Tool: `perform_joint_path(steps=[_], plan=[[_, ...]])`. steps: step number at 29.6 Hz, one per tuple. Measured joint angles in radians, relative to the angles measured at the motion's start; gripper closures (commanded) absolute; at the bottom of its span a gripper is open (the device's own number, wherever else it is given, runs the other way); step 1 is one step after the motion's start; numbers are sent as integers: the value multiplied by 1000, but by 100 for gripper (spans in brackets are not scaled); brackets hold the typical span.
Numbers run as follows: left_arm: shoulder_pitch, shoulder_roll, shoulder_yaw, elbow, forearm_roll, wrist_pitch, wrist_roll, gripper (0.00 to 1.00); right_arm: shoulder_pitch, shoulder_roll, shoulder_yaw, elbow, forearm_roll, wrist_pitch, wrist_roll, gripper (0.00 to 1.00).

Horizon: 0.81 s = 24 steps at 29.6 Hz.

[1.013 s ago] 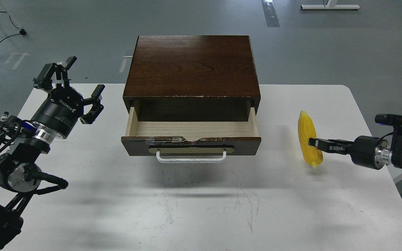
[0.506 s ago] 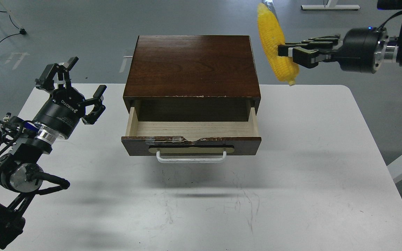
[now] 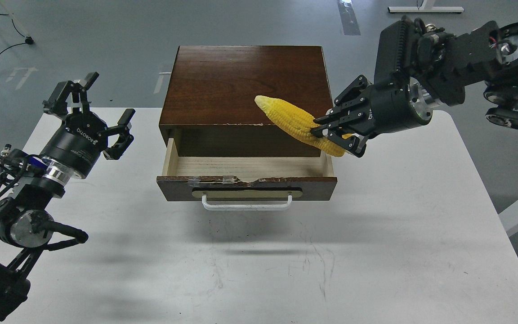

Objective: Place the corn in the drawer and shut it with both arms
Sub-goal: 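Lift the corn with the right gripper and lower it into the open drawer, then open the right gripper, release the corn, and withdraw the right arm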

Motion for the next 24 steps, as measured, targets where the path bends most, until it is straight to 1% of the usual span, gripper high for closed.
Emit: perform_joint_path(steps=[1, 2, 5, 7, 8, 9, 10, 11, 12, 14, 15, 16, 17, 18, 20, 23, 24], plan=[[0, 0, 0, 0, 0, 0, 0, 0, 0, 15, -4, -3, -9, -2, 0, 97], [0, 1, 0, 0, 0, 0, 0, 0, 0, 38, -10, -12, -15, -5, 0, 93], [-1, 2, 0, 0, 0, 0, 0, 0, 0, 99, -24, -49, -20, -7, 0, 90], [-1, 2, 0, 0, 0, 0, 0, 0, -6, 150, -30, -100, -18, -8, 0, 84], [-1, 2, -1, 0, 0, 0, 0, 0, -9, 169, -32, -119, -17, -8, 0, 73], [-1, 2, -2, 0, 0, 0, 0, 0, -15, 190, -34, -143, -14, -8, 0, 68], [-1, 2, -2, 0, 0, 1, 0, 0, -22, 208, -36, -162, -11, -8, 0, 60], [-1, 2, -3, 0, 0, 1, 0, 0, -30, 223, -38, -175, -8, -8, 0, 54], [-1, 2, -3, 0, 0, 1, 0, 0, -35, 234, -40, -181, -6, -9, 0, 54], [-4, 2, -3, 0, 0, 1, 0, 0, -45, 244, -42, -188, -2, -9, 0, 40], [-6, 1, -3, 0, 0, 1, 0, 0, -48, 246, -42, -188, 1, -9, 0, 37], [-6, 1, -3, 0, 0, 1, 0, 0, -50, 246, -42, -188, 6, -9, 0, 30], [-6, 0, -3, 0, 0, 2, 0, 0, -53, 246, -42, -188, 18, -9, 0, 28], [-6, -1, -3, 0, 0, 2, 0, 0, -54, 245, -42, -188, 32, -9, 0, 22], [-7, -1, -3, 0, 0, 3, 0, 0, -55, 243, -42, -185, 58, -9, 0, 17], [-7, -4, 0, 0, 0, 3, 1, 0, -55, 239, -41, -184, 79, -11, 0, 5], [-7, -5, 0, 0, 0, 3, 1, 0, -54, 237, -40, -183, 85, -13, 0, 4]])
